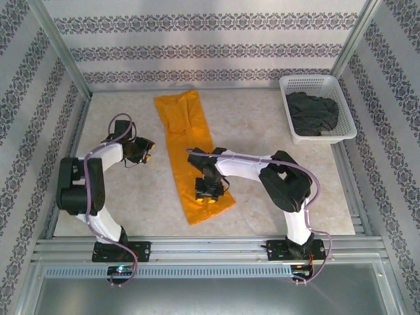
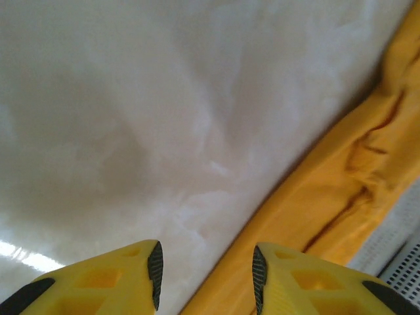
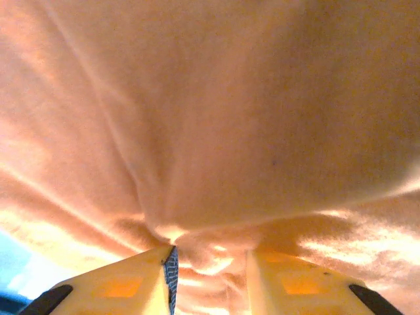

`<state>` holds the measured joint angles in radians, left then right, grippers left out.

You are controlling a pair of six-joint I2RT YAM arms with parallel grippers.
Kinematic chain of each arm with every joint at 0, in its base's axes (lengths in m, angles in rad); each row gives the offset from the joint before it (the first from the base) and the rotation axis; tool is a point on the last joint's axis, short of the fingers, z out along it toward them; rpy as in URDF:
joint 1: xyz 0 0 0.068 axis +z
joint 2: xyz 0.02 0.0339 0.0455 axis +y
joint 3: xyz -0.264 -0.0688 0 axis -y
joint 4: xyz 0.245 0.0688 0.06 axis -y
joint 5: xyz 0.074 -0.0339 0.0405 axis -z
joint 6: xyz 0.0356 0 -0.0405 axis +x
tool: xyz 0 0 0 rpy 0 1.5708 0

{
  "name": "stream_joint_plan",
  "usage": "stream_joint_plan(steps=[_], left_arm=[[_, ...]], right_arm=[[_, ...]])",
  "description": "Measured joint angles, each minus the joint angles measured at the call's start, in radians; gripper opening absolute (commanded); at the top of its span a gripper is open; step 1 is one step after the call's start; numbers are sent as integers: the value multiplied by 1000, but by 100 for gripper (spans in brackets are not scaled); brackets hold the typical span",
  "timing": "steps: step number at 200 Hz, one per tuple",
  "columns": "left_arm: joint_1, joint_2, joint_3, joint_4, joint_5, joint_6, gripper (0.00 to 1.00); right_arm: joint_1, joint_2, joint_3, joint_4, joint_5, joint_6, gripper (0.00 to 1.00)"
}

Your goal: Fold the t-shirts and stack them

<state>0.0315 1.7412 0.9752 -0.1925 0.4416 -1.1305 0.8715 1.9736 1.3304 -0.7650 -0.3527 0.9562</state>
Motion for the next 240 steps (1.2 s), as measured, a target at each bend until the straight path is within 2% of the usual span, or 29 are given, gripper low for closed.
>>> stream_joint_plan(steps=[67, 98, 136, 153, 172, 191, 218, 240], left_arm=[[-72, 259, 310, 24, 11, 6, 41], [-69, 342, 469, 22, -55, 35, 41], [-58, 449, 585, 52, -115, 51, 39], [-50, 527, 652, 61, -132, 58, 33], [-42, 579, 747, 41, -128, 61, 20], [-47, 655, 848, 56, -119, 75, 11], [-76, 753, 972, 67, -79, 75, 5], [-117, 816, 1067, 68, -63, 71, 4]], right_arm=[[-173, -213, -100, 84, 31, 61, 39], [-235, -222, -101, 155, 50, 32, 38], [-276, -219, -71, 193, 51, -3, 38], [-276, -219, -68, 201, 50, -13, 38], [-276, -224, -83, 212, 49, -13, 38], [-282, -238, -118, 224, 48, -13, 37], [-304, -263, -160, 224, 44, -13, 38], [-335, -280, -175, 224, 40, -14, 38]])
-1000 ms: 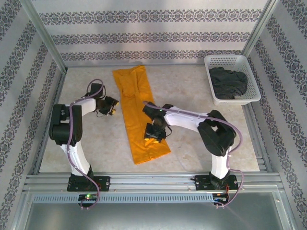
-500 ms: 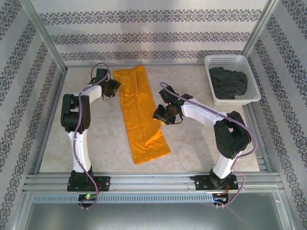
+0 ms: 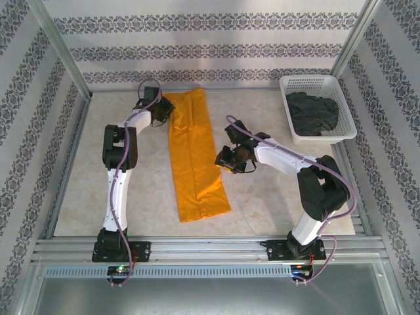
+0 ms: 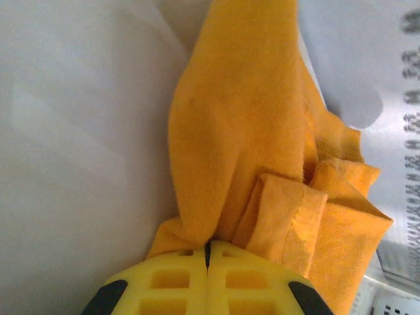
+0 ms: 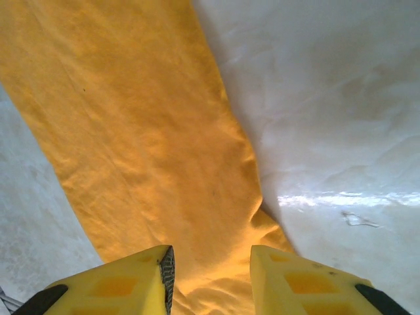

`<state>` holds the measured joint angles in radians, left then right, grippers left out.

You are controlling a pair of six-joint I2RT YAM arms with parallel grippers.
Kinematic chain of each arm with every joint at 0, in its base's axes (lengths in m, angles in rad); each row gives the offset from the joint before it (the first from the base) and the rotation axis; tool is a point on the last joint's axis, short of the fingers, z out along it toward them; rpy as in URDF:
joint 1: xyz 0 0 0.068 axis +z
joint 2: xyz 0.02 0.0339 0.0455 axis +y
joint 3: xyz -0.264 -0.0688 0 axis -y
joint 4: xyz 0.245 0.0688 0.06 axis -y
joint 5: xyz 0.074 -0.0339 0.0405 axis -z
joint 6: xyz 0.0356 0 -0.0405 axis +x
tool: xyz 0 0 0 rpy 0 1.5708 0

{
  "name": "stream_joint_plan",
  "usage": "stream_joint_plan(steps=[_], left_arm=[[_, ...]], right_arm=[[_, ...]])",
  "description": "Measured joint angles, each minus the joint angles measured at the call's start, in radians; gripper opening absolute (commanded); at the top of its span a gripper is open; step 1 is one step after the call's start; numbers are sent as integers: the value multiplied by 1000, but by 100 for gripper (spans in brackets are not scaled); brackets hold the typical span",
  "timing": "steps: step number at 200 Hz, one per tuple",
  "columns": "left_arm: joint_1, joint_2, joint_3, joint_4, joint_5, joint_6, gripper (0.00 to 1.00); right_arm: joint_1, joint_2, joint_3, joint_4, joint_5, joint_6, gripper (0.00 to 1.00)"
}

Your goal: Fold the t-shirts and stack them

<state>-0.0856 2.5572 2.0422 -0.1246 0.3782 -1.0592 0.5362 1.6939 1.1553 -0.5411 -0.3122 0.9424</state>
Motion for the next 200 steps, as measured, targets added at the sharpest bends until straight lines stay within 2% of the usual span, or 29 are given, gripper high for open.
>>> stream_joint_plan(steps=[17, 28, 47, 69, 81, 97, 118, 143, 167, 200], left_arm=[[-30, 45, 76, -5, 14, -7, 5], [-46, 73, 125, -17, 22, -13, 11], [-60, 102, 195, -42, 39, -8, 42], [-56, 65, 185, -91, 19, 15, 59], [-49, -1, 113, -130, -12, 40, 60], [-37, -147, -64, -187, -63, 69, 58], [-22, -414, -349, -245, -96, 111, 55], [-33, -715, -642, -313, -82, 156, 53], [-105, -940, -909, -423, -37, 207, 53], [-240, -1128, -1207, -575, 75, 225, 52]], right_arm=[[-23, -9, -2, 0, 0, -3, 37], [-32, -16, -6, 1, 0, -6, 38], [-42, -33, -27, 2, 0, -7, 38], [-40, -61, -80, 12, 1, -7, 38], [-32, -76, -111, 11, 2, -10, 38], [-4, -98, -153, 3, 12, -25, 38], [69, -126, -177, -36, 35, -60, 40], [191, -143, -178, -93, 58, -103, 43], [282, -143, -178, -154, 81, -110, 45], [360, -108, -178, -196, 108, -99, 44]])
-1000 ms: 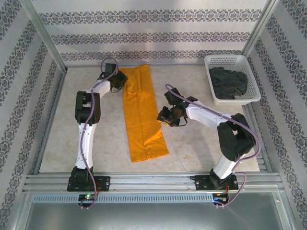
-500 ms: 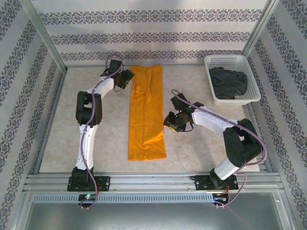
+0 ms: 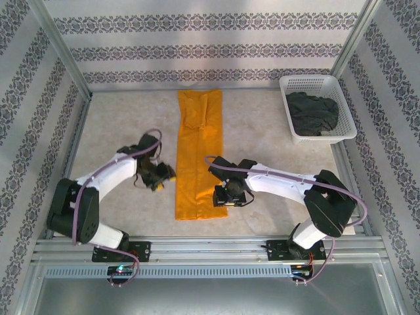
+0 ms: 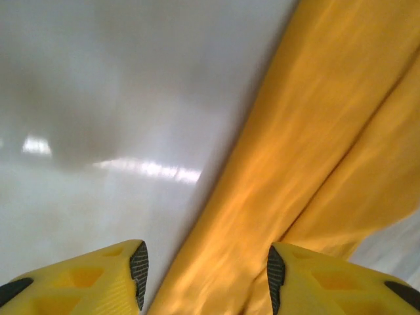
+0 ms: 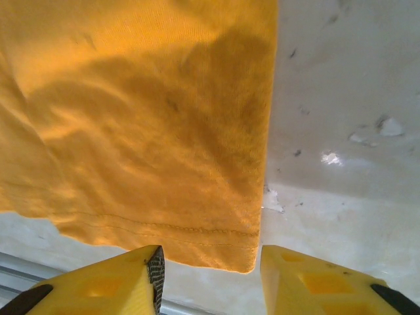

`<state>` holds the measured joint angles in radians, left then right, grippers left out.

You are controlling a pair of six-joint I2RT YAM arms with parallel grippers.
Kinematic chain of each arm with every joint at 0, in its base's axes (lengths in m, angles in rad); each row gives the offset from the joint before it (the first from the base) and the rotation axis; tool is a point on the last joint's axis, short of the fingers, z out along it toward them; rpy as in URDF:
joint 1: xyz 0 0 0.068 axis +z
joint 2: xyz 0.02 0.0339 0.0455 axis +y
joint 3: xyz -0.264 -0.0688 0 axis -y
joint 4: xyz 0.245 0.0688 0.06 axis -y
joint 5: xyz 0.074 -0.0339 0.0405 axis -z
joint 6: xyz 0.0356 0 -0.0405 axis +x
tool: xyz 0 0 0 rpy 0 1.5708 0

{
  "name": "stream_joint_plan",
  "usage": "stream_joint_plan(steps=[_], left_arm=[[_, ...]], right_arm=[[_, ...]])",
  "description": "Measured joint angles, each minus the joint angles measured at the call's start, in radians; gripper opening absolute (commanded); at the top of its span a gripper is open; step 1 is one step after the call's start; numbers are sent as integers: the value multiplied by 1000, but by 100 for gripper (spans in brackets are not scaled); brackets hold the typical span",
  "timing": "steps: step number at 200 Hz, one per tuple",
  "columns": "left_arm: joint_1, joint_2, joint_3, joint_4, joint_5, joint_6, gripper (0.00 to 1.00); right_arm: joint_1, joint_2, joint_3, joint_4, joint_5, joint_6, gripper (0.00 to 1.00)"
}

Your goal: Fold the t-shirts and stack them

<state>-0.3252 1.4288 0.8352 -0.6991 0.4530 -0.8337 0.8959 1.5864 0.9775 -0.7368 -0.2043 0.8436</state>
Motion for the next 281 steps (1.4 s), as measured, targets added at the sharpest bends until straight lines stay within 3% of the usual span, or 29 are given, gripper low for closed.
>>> stream_joint_plan(steps=[51, 107, 140, 175, 206, 250, 281], left_arm=[[-164, -121, -143, -33, 127, -49, 49], [-258, -46, -178, 55, 150, -129, 44], [-302, 35, -169, 105, 146, -160, 30], [-311, 48, -156, 144, 115, -195, 0], [-322, -5, -158, 143, 80, -220, 0], [-348, -293, -262, 154, 97, -329, 0], [-356, -365, -348, 175, 113, -399, 0]], right_arm=[[49, 101, 0, 10, 6, 69, 40], [49, 111, -4, 50, 5, 130, 34], [49, 112, -13, 63, -4, 153, 27], [49, 106, -23, 76, -23, 165, 0], [49, 76, -47, 85, -24, 176, 0], [51, -43, -56, 34, -26, 174, 0], [71, -87, -74, 27, -71, 176, 0]])
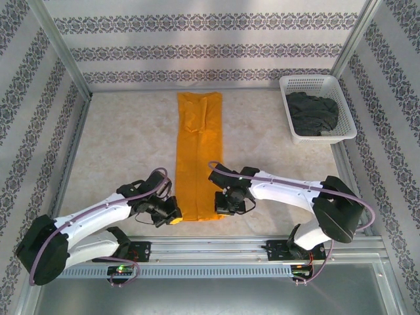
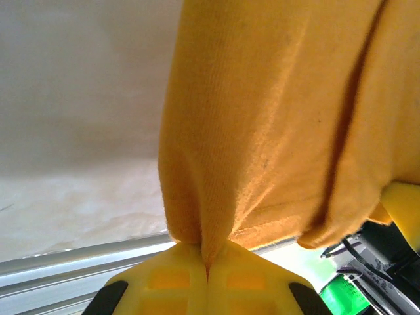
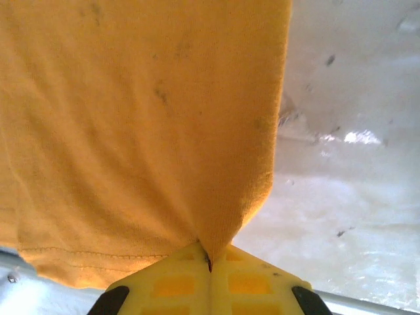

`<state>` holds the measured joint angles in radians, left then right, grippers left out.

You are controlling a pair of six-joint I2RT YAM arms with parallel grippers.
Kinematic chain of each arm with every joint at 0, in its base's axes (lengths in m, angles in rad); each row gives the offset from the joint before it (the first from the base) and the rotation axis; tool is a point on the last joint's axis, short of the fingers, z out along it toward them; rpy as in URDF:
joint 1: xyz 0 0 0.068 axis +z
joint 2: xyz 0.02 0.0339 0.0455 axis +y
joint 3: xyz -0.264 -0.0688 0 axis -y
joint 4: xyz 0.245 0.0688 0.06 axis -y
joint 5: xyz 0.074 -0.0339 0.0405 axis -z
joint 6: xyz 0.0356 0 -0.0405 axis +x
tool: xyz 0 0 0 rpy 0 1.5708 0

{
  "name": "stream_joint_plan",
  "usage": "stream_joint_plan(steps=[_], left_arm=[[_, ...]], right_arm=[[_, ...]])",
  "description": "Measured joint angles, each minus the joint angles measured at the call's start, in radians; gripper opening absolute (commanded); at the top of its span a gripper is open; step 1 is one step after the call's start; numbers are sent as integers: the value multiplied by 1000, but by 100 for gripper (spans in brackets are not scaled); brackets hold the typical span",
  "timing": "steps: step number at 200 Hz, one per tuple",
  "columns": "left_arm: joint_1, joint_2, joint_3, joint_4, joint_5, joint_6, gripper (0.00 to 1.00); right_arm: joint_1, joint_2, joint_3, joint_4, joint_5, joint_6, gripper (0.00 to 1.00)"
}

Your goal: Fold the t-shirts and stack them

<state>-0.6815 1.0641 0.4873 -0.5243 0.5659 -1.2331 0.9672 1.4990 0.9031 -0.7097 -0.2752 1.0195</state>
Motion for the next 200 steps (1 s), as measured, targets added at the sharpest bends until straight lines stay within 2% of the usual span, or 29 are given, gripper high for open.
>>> stream_joint_plan(steps=[60, 105, 140, 200], left_arm=[[-7, -21, -15, 16, -14, -48, 0], [12, -12, 142, 1, -100, -36, 0], [119, 82, 263, 13, -130, 3, 0], [297, 336, 422, 93, -111, 95, 0]], right_arm=[[10, 3, -45, 11, -66, 8, 0], [-88, 2, 68, -65, -52, -1, 0], [-198, 40, 222, -113, -31, -46, 0], [-373, 293, 525, -136, -25, -163, 0]])
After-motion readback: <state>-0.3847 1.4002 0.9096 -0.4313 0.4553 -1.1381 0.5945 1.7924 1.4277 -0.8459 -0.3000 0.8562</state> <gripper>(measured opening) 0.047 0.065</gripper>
